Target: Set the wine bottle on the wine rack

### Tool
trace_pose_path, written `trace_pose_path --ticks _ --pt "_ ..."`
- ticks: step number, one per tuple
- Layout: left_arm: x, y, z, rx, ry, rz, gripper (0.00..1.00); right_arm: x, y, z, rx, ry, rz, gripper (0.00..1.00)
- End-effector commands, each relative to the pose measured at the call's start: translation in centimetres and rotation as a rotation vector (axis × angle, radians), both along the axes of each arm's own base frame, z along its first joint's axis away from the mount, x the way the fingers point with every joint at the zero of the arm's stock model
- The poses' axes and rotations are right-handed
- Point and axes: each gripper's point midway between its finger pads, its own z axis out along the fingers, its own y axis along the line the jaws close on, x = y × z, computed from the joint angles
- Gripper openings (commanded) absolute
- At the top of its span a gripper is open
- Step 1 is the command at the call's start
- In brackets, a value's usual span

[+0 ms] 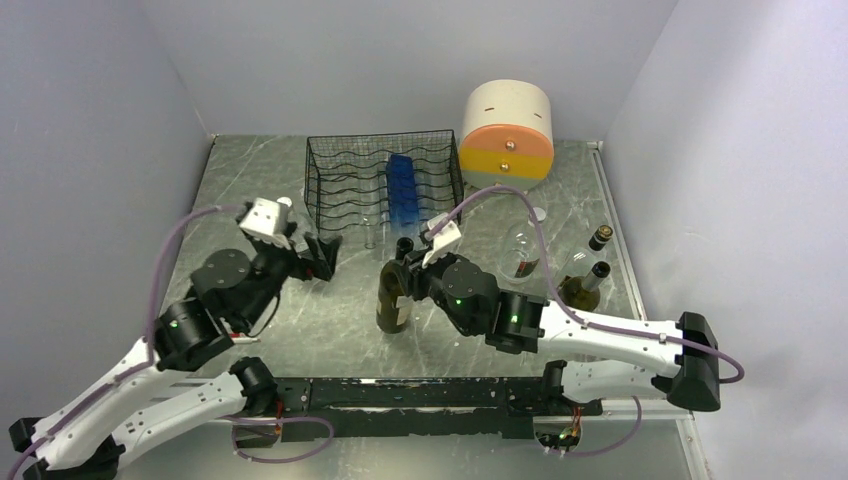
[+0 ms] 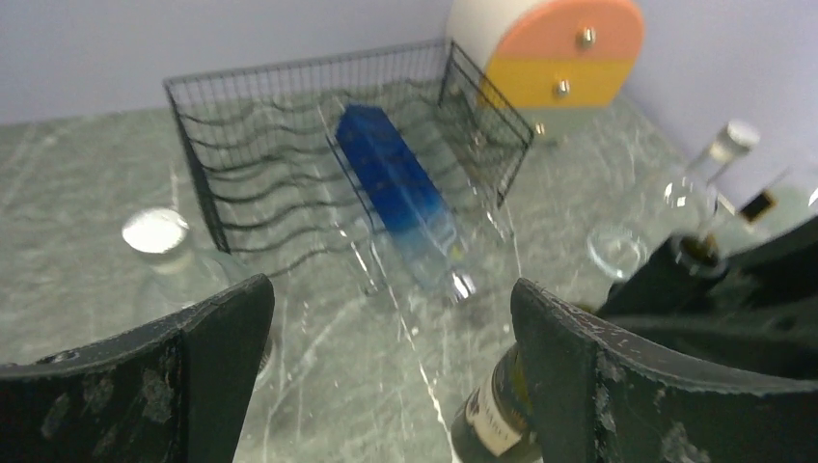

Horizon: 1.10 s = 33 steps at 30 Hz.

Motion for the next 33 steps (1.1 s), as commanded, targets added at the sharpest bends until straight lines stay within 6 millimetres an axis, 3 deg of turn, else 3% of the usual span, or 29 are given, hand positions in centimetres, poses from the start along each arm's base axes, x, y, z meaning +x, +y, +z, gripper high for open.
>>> trace_pose_path --ticks 1,9,14,25,30,33 --pt "-0.8 -3.7 -3.3 -0.012 0.021 -0.176 0.97 0.7 -1.5 5.5 0.159 -0.008 -0.091 0.0" --pt "-3.1 -9.8 -7.4 -0.015 0.003 -0.503 0.97 0.4 -2.9 8.2 0.2 0.001 -0.106 0.0" --pt "-5.0 -12.3 -9.3 0.013 0.002 -0.685 0.97 0.6 -4.1 10.2 0.237 0.007 -0.152 0.0" --pt "-4.5 -14.8 -10.9 0.013 -0.09 -0.767 0.97 0.1 -4.5 14.5 0.347 -0.01 -0.126 0.0" --pt "-3.6 -15.2 -11.3 0.037 -0.131 -0.746 0.97 -0.6 -4.2 15.7 0.38 -0.023 -0.069 0.0" --pt "-4.0 -15.6 -11.6 0.054 -0.16 -0.788 0.97 -1.1 -4.2 16.1 0.389 -0.025 -0.038 0.0"
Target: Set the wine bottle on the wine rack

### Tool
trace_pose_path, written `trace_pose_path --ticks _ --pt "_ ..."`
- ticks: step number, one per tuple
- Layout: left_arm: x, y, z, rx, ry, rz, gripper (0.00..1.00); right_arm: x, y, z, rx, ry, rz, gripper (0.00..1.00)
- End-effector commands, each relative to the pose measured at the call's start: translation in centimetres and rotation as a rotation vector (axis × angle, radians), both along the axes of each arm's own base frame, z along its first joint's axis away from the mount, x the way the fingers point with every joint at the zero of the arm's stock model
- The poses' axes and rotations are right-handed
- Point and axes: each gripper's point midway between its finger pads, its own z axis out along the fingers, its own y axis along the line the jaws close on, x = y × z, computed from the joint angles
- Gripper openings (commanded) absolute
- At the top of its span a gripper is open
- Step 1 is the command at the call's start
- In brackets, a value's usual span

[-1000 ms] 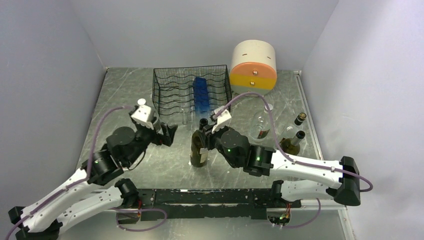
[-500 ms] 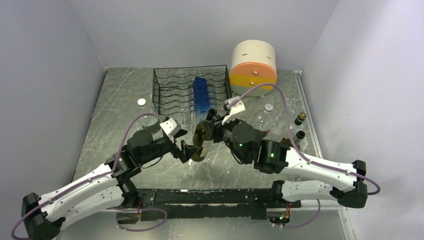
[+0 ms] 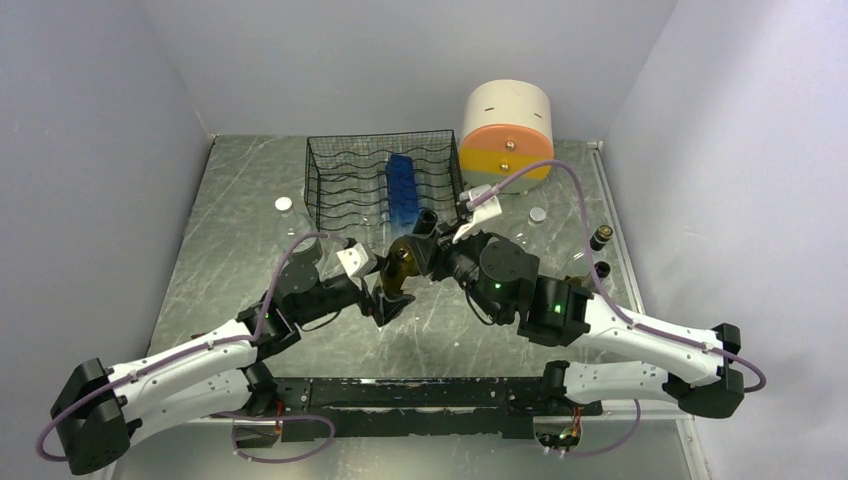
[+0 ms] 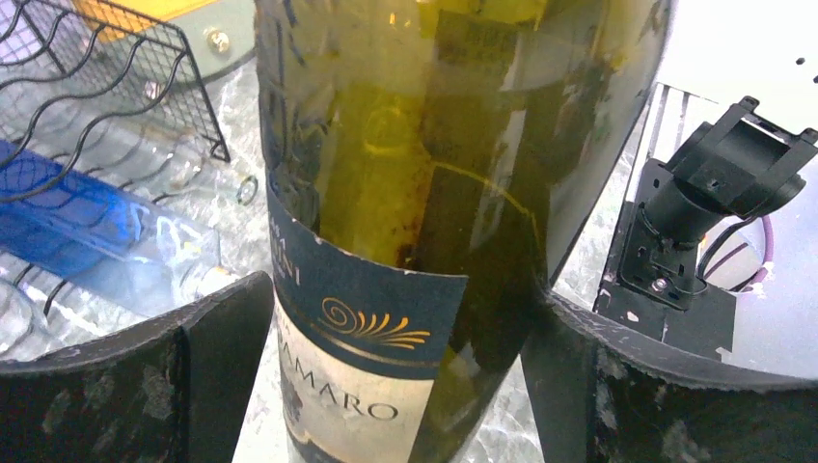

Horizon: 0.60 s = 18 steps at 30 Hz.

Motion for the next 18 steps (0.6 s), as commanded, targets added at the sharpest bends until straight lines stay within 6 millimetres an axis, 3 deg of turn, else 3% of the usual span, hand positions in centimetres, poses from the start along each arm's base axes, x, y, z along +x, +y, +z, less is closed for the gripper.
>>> trace_pose_path --ticks 1,7,14,16,18 --pt "-0.7 -1.0 1.7 -0.054 -0.121 -0.081 0.97 -1.0 -0.8 7.2 0.241 -0.065 0.047 0.0" --pt "-0.7 -1.3 1.6 -0.063 -0.143 -0.095 0.98 -1.8 -1.5 7.4 0.26 -0.073 0.079 0.0" --pt "0.0 -0.7 3.9 -0.129 -0.238 -0.046 0.4 -2.4 -2.2 7.1 0.257 -0.06 0.101 0.0" --pt "0.0 -0.6 5.0 -0.144 -0.29 -0.046 0.14 -2.4 -2.3 6.7 0.242 -0.043 0.098 0.1" --pt "0.0 -0.6 5.6 -0.123 -0.357 -0.055 0.07 -2.4 -2.6 6.0 0.226 -0.01 0.083 0.24"
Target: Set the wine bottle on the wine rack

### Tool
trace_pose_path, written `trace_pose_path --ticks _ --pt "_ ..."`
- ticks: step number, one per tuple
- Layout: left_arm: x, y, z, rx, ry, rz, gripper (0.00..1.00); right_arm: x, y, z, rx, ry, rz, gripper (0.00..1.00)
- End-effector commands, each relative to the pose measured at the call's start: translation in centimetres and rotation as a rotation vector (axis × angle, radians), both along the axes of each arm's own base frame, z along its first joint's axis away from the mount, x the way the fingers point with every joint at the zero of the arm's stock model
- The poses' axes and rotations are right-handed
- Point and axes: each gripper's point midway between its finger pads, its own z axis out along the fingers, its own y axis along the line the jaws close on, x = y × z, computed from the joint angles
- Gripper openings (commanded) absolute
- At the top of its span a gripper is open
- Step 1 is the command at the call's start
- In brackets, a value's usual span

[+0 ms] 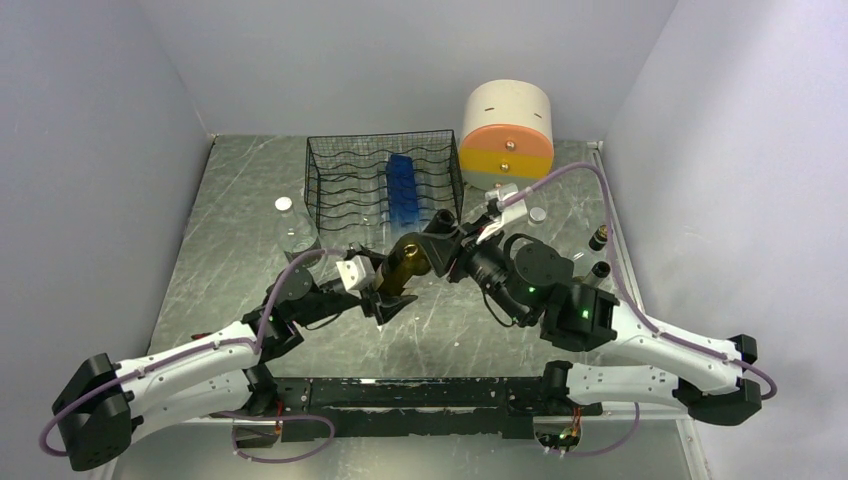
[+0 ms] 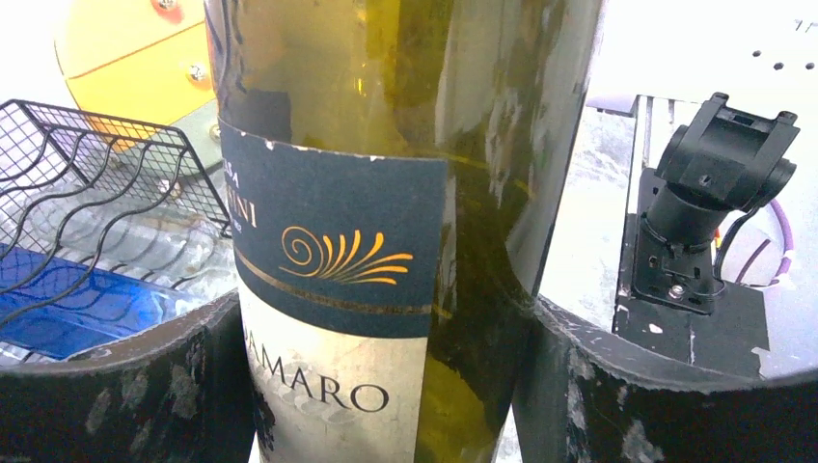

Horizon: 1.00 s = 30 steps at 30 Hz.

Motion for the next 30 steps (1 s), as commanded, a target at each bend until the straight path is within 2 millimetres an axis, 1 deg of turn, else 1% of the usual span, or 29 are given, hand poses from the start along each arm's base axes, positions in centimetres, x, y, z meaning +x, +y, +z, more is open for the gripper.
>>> trace_pose_path --ticks 1,2,3,4,6,7,11,14,16,18,20,22,24,27,30 --pt "0.3 0.3 3.8 -0.05 -0.194 0.006 0.07 -0.6 -1.4 3.1 0.131 0.039 -0.007 0.32" --pt "0.2 0.4 3.9 -0.025 -0.23 0.001 0.07 -0.5 -2.1 2.9 0.128 0.061 -0.034 0.39" --pt "0.2 0.6 4.1 -0.013 -0.268 0.002 0.07 -0.7 -2.6 2.9 0.117 0.079 -0.034 0.49" --pt "0.3 0.7 4.4 -0.009 -0.315 0.01 0.07 -1.1 -2.9 3.2 0.123 0.087 -0.018 0.55" --pt "0.4 1.0 5.2 -0.021 -0.42 0.028 0.07 -2.0 -3.6 3.8 0.133 0.089 0.022 0.63" --pt "0.5 1.1 5.7 -0.022 -0.47 0.037 0.07 -2.4 -4.1 4.1 0.143 0.087 0.037 0.65" --pt "1.9 1.2 6.9 0.026 -0.603 0.102 0.07 -3.3 -6.2 5.2 0.163 0.08 0.049 0.67" --pt "2.8 1.1 7.8 0.081 -0.7 0.133 0.07 -3.3 -7.5 5.3 0.136 0.082 0.024 0.68" --pt "3.1 1.0 8.4 0.126 -0.782 0.143 0.07 -3.2 -7.9 5.3 0.094 0.075 0.015 0.68" --pt "2.8 0.5 9.0 0.159 -0.87 0.11 0.07 -3.2 -8.2 5.4 0.034 0.059 0.015 0.68" --pt "3.0 -0.2 10.1 0.191 -0.944 0.092 0.07 -3.2 -8.4 5.3 -0.024 0.056 0.016 0.69" --pt "3.7 -1.0 10.0 0.263 -0.972 0.065 0.07 -3.4 -8.3 5.4 -0.067 0.055 0.031 0.7" --pt "4.0 -1.5 9.8 0.305 -1.004 0.049 0.07 -3.7 -8.1 4.6 -0.124 0.071 0.053 0.71" --pt "4.6 -1.4 9.3 0.341 -1.065 0.073 0.07 -4.0 -8.0 2.4 -0.208 0.111 0.071 0.71" --pt "5.3 -1.2 9.0 0.402 -1.097 0.09 0.07 -4.4 -8.3 0.1 -0.27 0.162 0.076 0.72"
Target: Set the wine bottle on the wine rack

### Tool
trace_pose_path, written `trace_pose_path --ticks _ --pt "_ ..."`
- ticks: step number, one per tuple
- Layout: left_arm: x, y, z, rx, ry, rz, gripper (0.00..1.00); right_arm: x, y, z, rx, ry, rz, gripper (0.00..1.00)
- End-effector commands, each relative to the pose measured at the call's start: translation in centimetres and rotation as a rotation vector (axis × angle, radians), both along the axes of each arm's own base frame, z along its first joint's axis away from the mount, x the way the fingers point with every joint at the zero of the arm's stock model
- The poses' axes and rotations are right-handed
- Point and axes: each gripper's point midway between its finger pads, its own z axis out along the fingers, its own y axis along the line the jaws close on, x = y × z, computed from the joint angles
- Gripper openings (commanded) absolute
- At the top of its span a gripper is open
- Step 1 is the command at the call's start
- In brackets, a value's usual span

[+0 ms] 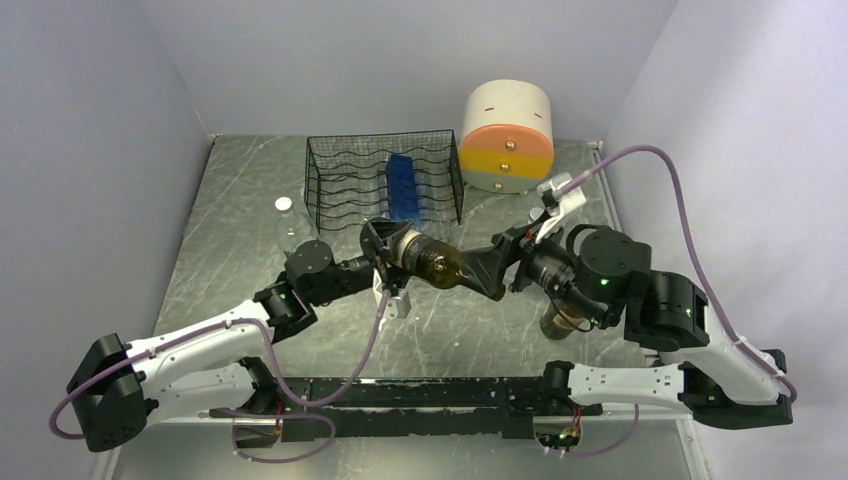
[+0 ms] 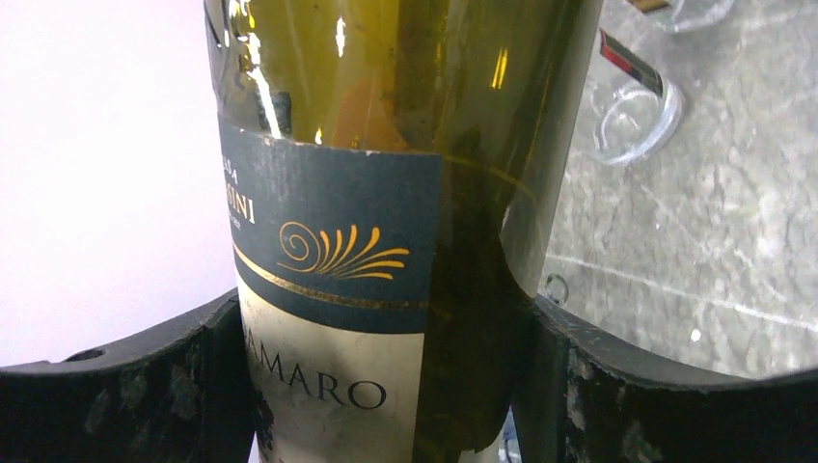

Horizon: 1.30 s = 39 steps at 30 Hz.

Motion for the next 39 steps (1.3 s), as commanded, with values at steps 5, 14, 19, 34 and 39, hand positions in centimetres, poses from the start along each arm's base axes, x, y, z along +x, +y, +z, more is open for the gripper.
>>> trace_pose_path --ticks 5,14,19,34,39 --pt "0.3 0.5 4.5 0.024 -0.29 0.02 0.07 -2.2 -2.0 -7.2 -0.245 0.184 0.041 0.72" --pt "-0.3 0.8 5.1 0.067 -0.376 0.006 0.07 -3.1 -0.7 -12.5 -0.38 0.26 0.101 0.73" --pt "-1.1 0.7 6.7 0.027 -0.434 -0.025 0.07 -2.5 0.8 -14.1 -0.449 0.254 0.113 0.72" --pt "-2.1 0.6 9.8 -0.021 -0.393 -0.071 0.09 -0.3 1.8 -15.0 -0.476 0.212 0.018 0.48" --pt "-2.6 0.6 10.1 -0.037 -0.378 -0.092 0.17 -0.5 2.2 -15.4 -0.473 0.214 0.038 0.27"
